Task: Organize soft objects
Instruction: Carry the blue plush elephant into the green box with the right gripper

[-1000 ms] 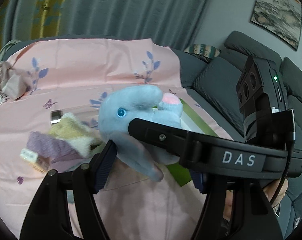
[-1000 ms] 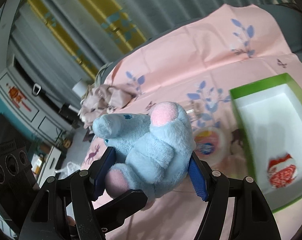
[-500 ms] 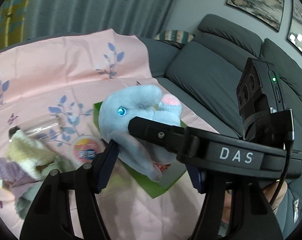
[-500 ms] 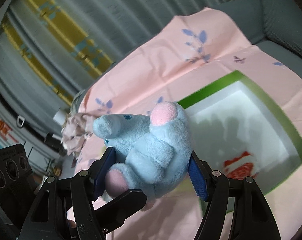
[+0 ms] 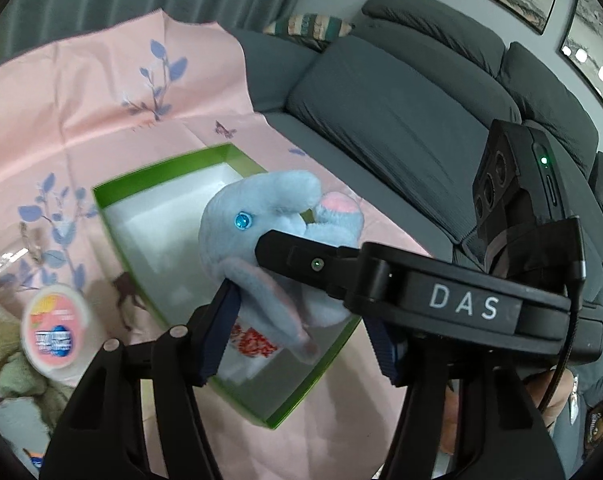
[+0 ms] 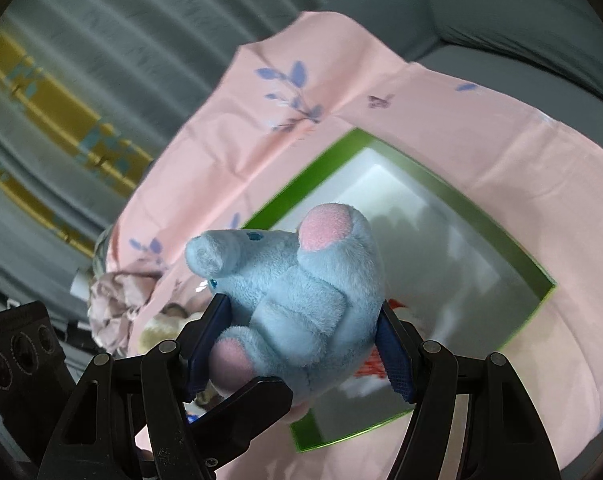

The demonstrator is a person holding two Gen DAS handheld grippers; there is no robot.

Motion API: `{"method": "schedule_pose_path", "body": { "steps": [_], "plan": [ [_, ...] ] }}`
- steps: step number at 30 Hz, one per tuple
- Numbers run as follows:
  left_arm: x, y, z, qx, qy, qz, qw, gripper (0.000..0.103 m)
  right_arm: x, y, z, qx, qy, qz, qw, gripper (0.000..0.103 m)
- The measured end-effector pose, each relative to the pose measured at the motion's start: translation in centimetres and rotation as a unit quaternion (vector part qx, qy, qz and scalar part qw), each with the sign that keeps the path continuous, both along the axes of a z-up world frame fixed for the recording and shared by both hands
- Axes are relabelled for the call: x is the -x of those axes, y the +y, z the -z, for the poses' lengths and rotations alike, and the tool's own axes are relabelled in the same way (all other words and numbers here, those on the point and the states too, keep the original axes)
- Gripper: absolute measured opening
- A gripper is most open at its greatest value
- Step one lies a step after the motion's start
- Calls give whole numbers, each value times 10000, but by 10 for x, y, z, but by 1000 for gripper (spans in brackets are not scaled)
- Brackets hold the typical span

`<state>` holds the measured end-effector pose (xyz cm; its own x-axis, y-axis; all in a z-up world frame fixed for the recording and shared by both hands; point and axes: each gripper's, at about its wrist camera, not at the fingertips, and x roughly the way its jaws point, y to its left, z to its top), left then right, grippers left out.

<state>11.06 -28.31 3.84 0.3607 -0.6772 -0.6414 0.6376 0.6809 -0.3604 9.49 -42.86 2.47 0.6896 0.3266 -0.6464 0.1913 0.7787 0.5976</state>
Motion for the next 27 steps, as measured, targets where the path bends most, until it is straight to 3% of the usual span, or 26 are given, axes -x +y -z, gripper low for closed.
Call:
{"method": "schedule_pose_path", "body": {
  "steps": [7, 19, 23, 27],
  "plan": [
    [-2, -20, 17, -138, 36, 148, 9998, 53, -5, -10, 16, 285, 456, 277, 9982, 71],
    [-13, -31, 44, -111, 531, 197, 9983, 53, -10, -24, 34, 536, 943, 722, 9915, 72],
    [-12, -31, 44, -53, 549, 166, 9983, 55, -9, -21, 30, 679, 885, 781, 9907, 72],
    [-10, -28, 44, -71, 637, 33, 9979, 66, -7, -18, 23, 920, 832, 851, 9886, 75]
  ]
}}
